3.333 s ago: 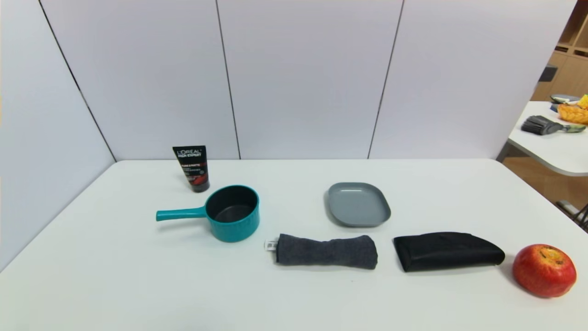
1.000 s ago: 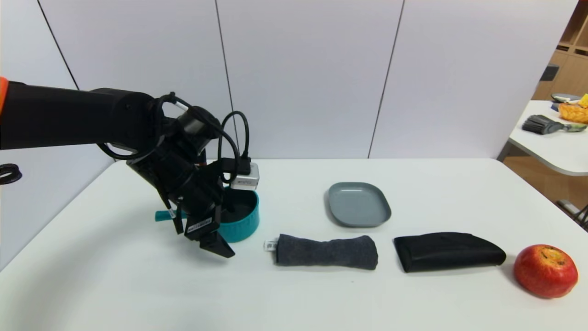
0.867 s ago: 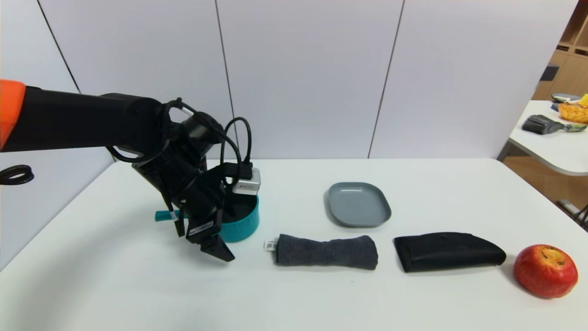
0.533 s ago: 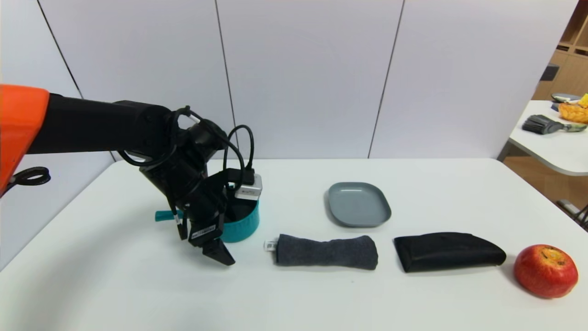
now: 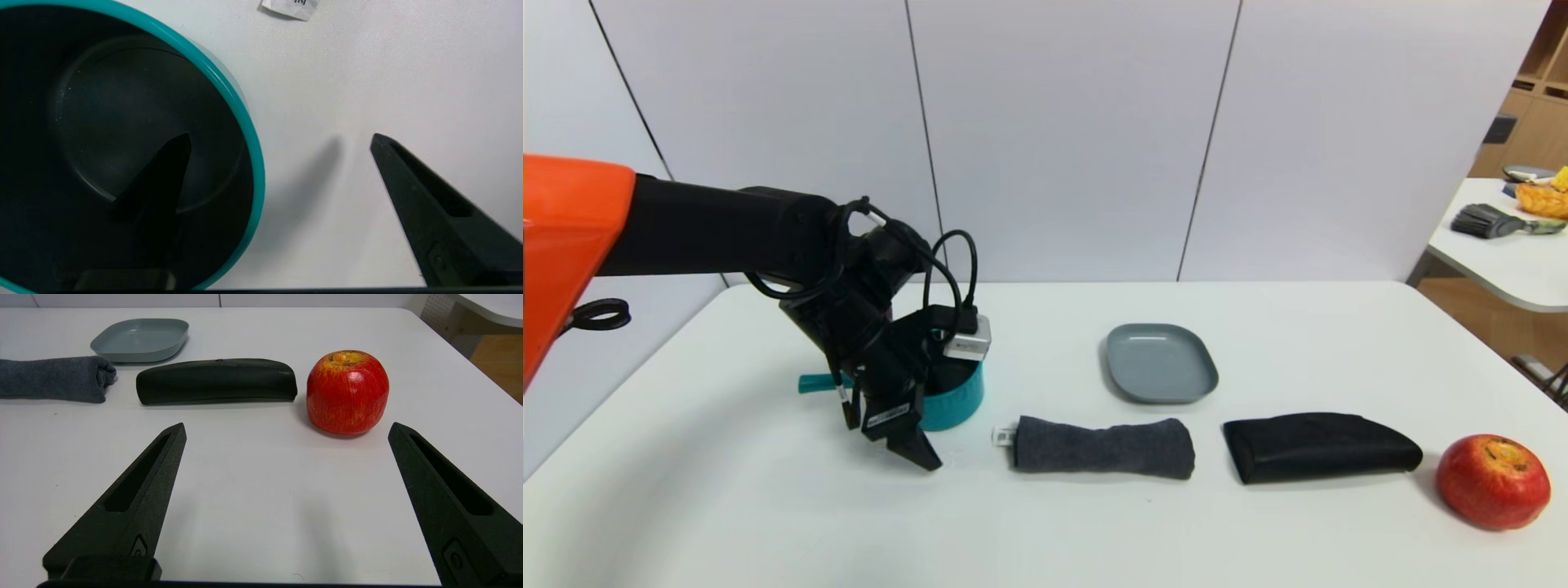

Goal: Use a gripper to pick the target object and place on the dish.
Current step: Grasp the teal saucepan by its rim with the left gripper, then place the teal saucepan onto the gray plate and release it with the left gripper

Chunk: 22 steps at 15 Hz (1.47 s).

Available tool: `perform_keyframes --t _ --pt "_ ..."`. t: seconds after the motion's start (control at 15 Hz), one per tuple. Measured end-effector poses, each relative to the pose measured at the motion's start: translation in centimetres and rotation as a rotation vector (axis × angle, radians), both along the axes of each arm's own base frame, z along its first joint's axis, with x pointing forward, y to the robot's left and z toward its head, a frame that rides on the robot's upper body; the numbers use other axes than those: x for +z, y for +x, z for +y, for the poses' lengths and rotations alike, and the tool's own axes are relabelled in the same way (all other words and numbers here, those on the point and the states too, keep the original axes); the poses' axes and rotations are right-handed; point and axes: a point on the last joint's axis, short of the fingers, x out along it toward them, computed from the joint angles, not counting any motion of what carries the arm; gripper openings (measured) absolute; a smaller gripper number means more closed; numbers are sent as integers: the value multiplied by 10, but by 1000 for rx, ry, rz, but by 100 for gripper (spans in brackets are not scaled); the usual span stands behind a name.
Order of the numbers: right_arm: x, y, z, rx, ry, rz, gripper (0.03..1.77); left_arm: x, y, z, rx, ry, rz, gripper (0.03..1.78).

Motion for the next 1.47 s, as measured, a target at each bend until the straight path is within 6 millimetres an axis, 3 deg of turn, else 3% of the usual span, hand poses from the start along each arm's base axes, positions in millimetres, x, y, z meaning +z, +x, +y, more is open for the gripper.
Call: perform_keyframes --t 0.2,0.4,0.47,0.53,1.0,1.47 --pt "0 0 0 0 0 0 171 -1 0 0 0 1 4 105" --pt "0 0 0 0 0 0 171 -2 1 0 0 1 6 74" --pt "0 0 0 0 0 0 171 -2 1 0 0 1 5 29" --pt "0 0 0 0 0 0 171 -1 2 -1 0 -2 -3 14" --pt "0 0 0 0 0 0 171 4 1 0 0 -4 -14 13" --pt "0 0 0 0 1 0 171 50 10 -18 -58 -75 -219 13"
